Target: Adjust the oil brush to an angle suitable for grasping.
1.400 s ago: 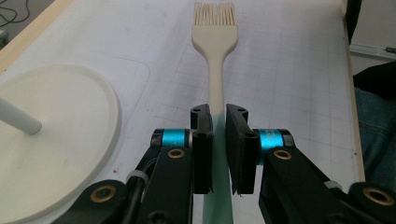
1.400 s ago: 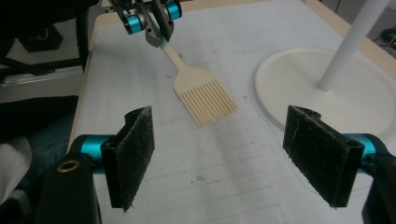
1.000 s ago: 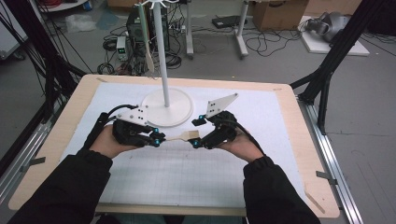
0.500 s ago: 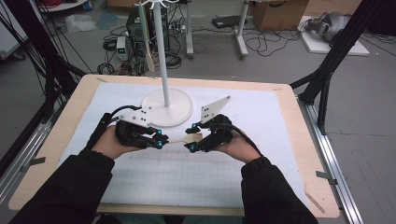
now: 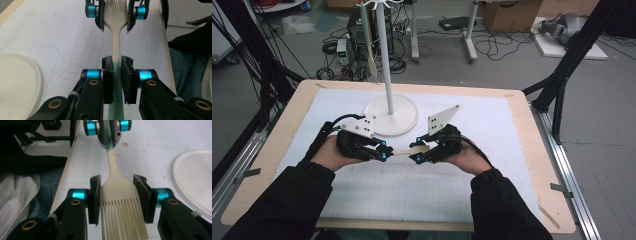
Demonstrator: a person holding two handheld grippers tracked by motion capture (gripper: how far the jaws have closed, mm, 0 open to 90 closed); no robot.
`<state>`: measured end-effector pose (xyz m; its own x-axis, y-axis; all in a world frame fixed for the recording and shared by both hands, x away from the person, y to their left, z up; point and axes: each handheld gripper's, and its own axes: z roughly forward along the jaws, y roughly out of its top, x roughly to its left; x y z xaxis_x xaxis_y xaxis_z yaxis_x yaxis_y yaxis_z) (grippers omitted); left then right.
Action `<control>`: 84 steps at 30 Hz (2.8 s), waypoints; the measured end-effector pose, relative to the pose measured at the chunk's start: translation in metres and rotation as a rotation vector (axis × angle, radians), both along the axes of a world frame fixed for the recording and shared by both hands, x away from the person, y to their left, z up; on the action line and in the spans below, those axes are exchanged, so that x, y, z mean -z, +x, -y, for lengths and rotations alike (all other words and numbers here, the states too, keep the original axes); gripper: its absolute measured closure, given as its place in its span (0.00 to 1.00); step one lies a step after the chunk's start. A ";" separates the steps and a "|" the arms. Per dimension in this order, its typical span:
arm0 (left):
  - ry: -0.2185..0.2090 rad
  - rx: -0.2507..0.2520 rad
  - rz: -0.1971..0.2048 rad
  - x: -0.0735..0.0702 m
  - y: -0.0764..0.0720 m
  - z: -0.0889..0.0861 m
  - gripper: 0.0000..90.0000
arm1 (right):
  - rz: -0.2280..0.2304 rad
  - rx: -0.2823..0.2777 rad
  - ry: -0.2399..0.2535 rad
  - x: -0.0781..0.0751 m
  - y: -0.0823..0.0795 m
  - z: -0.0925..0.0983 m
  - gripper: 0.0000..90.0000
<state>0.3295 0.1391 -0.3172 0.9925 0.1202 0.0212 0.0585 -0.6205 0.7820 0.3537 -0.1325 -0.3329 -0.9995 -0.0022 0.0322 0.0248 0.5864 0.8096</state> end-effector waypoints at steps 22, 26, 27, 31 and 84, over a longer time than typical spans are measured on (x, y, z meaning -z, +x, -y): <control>0.006 -0.038 -0.057 0.010 0.003 -0.006 0.65 | 0.048 0.033 0.017 -0.005 -0.004 0.012 0.66; 0.001 -0.052 -0.071 0.015 0.003 -0.012 0.64 | 0.057 0.041 0.025 -0.006 -0.005 0.018 0.66; 0.001 -0.054 -0.071 0.015 0.004 -0.013 0.64 | 0.057 0.046 0.030 -0.007 -0.005 0.019 0.66; 0.001 -0.066 -0.066 0.014 0.004 -0.019 0.65 | 0.058 0.053 0.046 -0.009 -0.005 0.024 0.66; 0.064 -0.004 -0.009 0.014 -0.005 -0.020 0.84 | -0.010 0.054 -0.011 0.005 -0.001 0.016 0.54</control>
<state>0.3245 0.1595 -0.3314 0.9922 0.1228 0.0198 0.0681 -0.6692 0.7399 0.3526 -0.1481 -0.3383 -0.9978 0.0524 0.0418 0.0648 0.5929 0.8027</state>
